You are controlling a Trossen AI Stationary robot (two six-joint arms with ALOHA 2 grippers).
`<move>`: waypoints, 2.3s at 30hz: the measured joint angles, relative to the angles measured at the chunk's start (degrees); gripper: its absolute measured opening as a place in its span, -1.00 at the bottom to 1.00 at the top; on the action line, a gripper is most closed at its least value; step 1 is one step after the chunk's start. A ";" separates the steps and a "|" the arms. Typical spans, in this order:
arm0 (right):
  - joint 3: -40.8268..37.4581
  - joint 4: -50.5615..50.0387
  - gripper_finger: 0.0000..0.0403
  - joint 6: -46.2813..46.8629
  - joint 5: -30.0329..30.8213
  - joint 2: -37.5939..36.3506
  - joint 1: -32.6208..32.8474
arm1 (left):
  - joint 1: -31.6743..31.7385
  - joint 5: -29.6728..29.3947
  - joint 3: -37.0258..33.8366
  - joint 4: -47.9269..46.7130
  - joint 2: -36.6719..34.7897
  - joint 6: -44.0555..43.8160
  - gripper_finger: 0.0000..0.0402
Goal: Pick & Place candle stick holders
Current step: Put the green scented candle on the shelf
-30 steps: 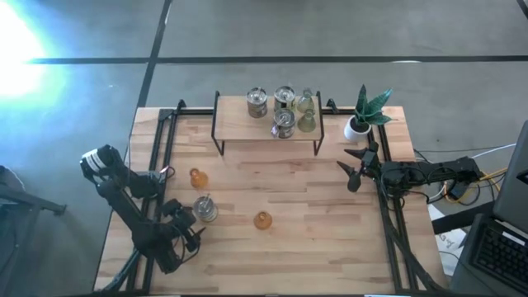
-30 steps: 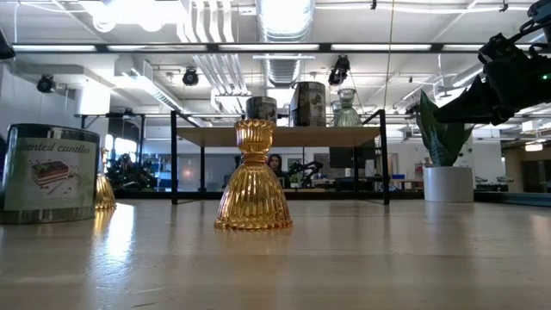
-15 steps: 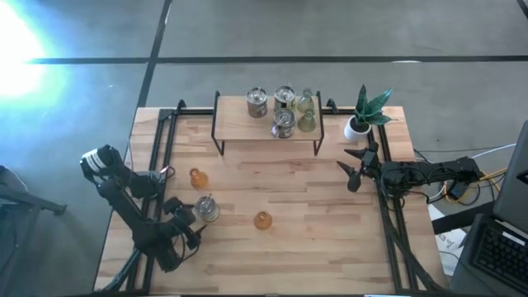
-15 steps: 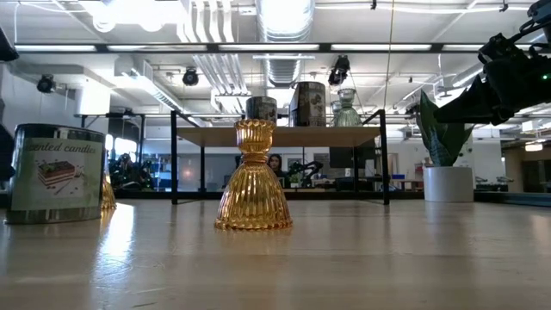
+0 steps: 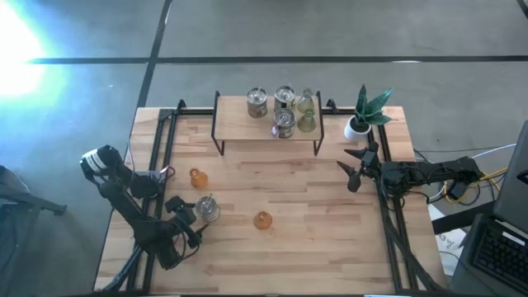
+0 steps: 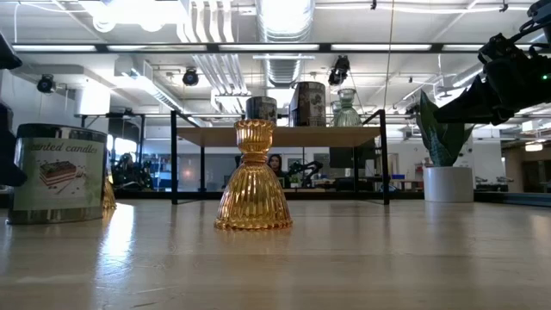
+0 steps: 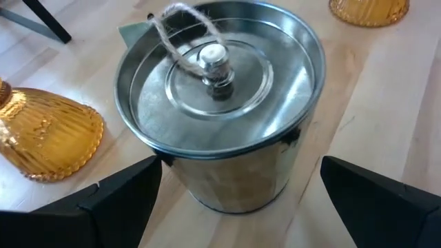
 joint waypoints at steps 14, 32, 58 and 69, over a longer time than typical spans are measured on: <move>-0.01 0.01 0.25 0.00 0.00 0.00 0.01 | 1.45 -3.48 -4.50 7.33 -0.04 1.69 0.99; 0.00 0.02 0.25 0.00 0.00 0.00 0.00 | 4.86 -9.51 -10.13 21.88 -0.04 10.26 0.99; 0.00 0.01 0.25 0.00 0.00 0.00 0.01 | 14.73 -14.05 -13.34 34.59 -0.04 19.78 0.84; 0.00 0.00 0.25 0.00 0.00 0.00 0.00 | 20.11 -13.72 -7.98 34.72 -1.19 29.83 0.76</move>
